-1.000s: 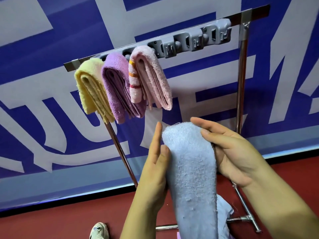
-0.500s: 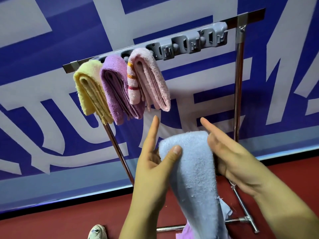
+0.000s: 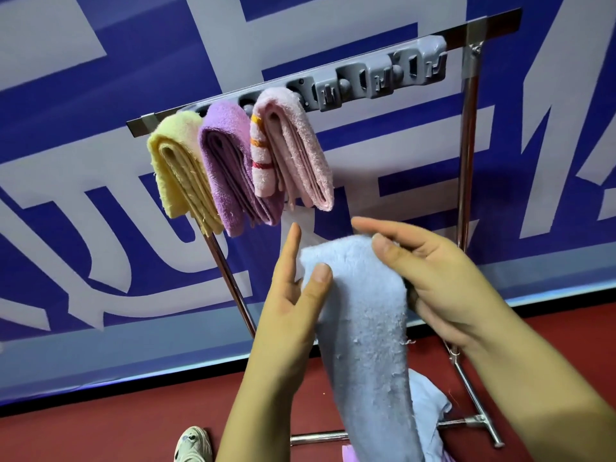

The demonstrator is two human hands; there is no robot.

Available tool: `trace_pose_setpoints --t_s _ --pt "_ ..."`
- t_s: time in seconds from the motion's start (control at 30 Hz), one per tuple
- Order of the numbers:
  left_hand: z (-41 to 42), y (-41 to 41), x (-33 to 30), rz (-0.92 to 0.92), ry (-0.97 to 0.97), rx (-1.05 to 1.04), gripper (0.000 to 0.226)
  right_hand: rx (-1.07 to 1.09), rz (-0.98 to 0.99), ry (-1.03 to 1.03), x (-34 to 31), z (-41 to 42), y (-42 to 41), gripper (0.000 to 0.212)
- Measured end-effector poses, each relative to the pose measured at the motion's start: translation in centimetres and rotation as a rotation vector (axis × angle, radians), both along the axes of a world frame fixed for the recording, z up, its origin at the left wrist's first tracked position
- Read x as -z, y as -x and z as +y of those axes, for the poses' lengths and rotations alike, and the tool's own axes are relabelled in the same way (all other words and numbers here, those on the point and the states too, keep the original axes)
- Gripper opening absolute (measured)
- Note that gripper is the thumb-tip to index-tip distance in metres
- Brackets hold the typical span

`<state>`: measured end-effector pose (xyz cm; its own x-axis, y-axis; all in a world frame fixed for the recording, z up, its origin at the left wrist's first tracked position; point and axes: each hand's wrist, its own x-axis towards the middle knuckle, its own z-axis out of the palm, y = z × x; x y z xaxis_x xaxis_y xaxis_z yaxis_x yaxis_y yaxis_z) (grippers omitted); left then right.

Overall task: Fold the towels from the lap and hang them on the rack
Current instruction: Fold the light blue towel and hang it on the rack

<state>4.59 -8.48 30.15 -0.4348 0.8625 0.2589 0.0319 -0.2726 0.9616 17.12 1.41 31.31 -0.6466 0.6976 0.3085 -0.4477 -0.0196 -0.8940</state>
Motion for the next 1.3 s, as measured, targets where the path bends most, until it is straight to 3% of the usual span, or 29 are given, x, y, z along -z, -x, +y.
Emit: trace_pose_setpoints --t_s 0.17,0.3,0.4,0.57,0.73,0.83,0.93,1.13,1.3 --pt "-0.2 0.0 0.3 0.012 -0.054 0.005 0.073 -0.1 0.074 0.13 -0.4 0.2 0.0 0.035" --pt "0.0 -0.4 -0.2 0.005 -0.093 -0.043 0.071 -0.01 -0.122 -0.122 0.6 0.7 -0.8 0.049" --pt "0.3 -0.5 -0.4 -0.004 -0.086 -0.069 0.067 -0.097 -0.246 -0.277 1.0 0.4 -1.5 0.061" --pt "0.7 0.4 -0.2 0.008 -0.009 -0.039 0.068 -0.156 -0.234 -0.307 1.3 0.1 -1.2 0.066" --pt "0.2 1.4 -0.4 0.092 0.012 -0.11 0.073 -0.11 -0.132 -0.228 0.8 0.2 0.1 0.036" --pt "-0.3 1.5 -0.7 0.088 -0.004 -0.06 0.064 -0.103 -0.043 -0.164 0.3 0.1 1.0 0.031" --pt "-0.2 1.4 -0.6 0.102 -0.039 -0.057 0.069 -0.104 -0.011 -0.161 0.2 0.1 1.6 0.03" --pt "0.2 2.0 -0.4 -0.007 -0.138 -0.179 0.063 -0.116 -0.153 -0.361 -0.2 0.8 0.3 0.056" --pt "0.9 1.0 0.0 -0.162 -0.16 -0.177 0.054 -0.142 -0.236 -0.401 0.3 0.6 0.0 0.071"
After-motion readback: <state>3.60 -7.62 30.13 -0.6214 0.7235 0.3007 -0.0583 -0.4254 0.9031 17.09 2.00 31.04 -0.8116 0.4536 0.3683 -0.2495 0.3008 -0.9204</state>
